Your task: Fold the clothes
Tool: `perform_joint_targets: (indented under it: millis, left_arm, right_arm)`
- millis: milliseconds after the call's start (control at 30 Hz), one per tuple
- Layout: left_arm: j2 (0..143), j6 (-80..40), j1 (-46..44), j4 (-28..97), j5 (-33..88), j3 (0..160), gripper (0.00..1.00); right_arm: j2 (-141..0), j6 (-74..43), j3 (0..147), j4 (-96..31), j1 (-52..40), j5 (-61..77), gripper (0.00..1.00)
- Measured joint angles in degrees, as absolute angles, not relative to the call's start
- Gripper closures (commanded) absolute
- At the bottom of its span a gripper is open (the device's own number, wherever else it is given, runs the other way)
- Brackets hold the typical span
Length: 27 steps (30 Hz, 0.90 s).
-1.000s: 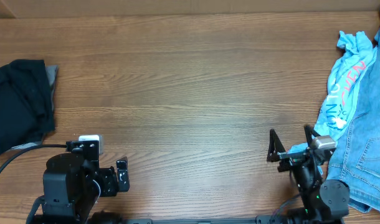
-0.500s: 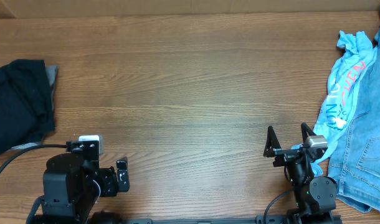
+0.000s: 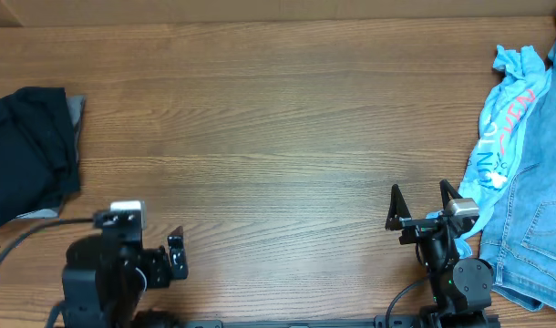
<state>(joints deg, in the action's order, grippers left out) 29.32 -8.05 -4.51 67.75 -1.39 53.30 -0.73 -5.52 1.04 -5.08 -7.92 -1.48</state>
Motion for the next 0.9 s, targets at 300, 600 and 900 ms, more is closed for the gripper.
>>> perform_joint_targets:
  millis: [300,600,900]
  left_arm:
    - [1.2,-8.0,-4.5,29.3,-2.2,13.4,0.0]
    - [0.8,-7.0,-4.5,4.7,-0.8,0.7,0.0]
    - [0.8,-6.9,-4.5,4.7,-0.7,0.7,0.0]
  right_arm:
    - [-0.7,-5.5,1.1,-5.2,-7.9,-1.5,0.0]
    - [-0.8,-5.5,1.0,-5.1,-7.9,-1.4,0.0]
    - [-0.8,-5.5,1.0,-5.1,-7.9,-1.4,0.0]
